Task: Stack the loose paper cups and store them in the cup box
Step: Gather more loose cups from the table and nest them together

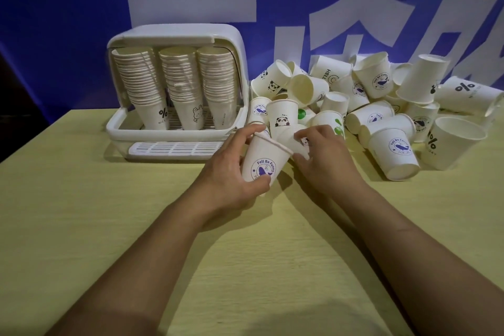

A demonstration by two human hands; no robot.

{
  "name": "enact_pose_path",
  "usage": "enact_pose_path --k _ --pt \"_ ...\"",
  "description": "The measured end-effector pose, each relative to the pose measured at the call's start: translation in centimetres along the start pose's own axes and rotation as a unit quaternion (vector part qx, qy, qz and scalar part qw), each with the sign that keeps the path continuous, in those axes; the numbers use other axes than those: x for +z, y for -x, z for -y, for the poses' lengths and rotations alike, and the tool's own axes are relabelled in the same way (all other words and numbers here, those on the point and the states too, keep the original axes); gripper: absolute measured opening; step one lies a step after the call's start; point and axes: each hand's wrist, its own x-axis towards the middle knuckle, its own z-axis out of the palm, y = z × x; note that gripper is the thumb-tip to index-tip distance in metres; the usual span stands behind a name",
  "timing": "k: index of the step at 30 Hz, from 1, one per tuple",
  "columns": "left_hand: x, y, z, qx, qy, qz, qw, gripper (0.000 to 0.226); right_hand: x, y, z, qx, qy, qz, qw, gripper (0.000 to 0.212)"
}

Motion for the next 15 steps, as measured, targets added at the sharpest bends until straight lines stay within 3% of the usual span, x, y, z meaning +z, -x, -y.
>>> enact_pose_path --k 2,5,11,15 --pt "0.1 0.1 -0.1 0.001 -0.005 0.028 1.0 0.084 -0.2 0.0 0.1 0.026 -0.019 0.008 0.999 0.055" --pt "0.2 0.1 -0.2 0.013 0.009 0.043 0.999 0.084 -1.3 -0.2 0.4 0.048 -0.137 -0.048 0.988 0.065" --pt "0.1 0.2 -0.3 0.019 0.033 0.055 0.998 0.088 -3.6 0.2 1.1 0.09 -0.358 -0.134 0.92 0.055" --pt "0.8 0.3 -0.3 0.01 0.033 0.065 0.997 0.1 -3.8 0.6 2.1 0.078 -0.463 -0.103 0.877 0.052"
